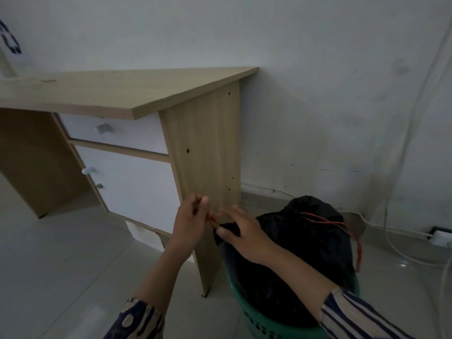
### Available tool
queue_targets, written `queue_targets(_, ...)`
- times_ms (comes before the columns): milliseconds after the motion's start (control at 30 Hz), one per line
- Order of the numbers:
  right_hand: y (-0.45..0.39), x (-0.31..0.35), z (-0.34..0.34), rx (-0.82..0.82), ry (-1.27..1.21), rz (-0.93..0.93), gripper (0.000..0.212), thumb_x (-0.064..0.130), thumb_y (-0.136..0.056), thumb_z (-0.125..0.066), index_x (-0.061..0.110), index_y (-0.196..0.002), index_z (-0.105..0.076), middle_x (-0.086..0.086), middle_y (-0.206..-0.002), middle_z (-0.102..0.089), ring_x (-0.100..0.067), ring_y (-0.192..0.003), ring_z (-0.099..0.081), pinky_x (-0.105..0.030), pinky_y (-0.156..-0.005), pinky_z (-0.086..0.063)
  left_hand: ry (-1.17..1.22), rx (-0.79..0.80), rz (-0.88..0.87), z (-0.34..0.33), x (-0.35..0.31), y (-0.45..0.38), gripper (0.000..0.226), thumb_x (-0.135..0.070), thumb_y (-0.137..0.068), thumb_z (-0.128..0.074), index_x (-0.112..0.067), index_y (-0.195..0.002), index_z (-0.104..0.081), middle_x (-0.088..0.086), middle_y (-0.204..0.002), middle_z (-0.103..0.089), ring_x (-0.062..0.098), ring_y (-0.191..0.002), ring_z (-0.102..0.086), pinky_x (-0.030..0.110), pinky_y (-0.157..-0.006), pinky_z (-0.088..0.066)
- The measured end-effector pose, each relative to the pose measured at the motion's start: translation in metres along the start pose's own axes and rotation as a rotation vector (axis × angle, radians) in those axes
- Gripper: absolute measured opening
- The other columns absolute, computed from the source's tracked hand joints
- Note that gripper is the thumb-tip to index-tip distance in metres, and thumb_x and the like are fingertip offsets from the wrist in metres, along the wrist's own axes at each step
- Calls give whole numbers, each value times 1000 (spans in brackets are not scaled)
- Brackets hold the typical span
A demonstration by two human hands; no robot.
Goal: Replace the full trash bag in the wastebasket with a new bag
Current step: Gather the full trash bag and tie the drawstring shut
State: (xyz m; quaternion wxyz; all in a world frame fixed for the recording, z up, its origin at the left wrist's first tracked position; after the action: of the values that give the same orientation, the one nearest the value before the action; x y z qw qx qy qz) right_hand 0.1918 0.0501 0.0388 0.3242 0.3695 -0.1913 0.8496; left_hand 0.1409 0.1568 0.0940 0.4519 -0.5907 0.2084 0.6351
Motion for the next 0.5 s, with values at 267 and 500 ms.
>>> queue_targets(267, -7, -4, -5, -16, -30, -3, 15, 33, -91, -51, 34, -103, -60, 31, -77, -56, -14, -102, -54, -45, -106, -32, -238, 3, -171, 6, -24, -7, 27, -20, -96, -38, -26, -70, -38, -3, -62, -43, 10, -55, -40, 9, -48, -37)
queue_targets(500, 9, -47, 44, -47, 288, -58, 22, 36, -91, -49, 32, -112, -54, 7, -113, -63, -24, -114, -44, -33, -102, -22, -1151, 326, -396, -22, 15, 15, 47, -56, -88, -34, -20, -111, -55, -4, -102, -57, 13, -93, -56, 22, -72, -41)
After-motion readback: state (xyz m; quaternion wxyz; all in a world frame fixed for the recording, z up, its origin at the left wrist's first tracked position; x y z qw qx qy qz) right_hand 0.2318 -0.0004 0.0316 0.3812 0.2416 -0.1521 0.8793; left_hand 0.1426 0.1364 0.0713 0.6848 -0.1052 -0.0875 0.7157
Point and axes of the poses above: each hand's wrist, its own y-axis away from the middle knuckle, its own z-axis out of the back of the hand, x = y × z, the point moved 9 cm from there along -y, towards the middle knuckle
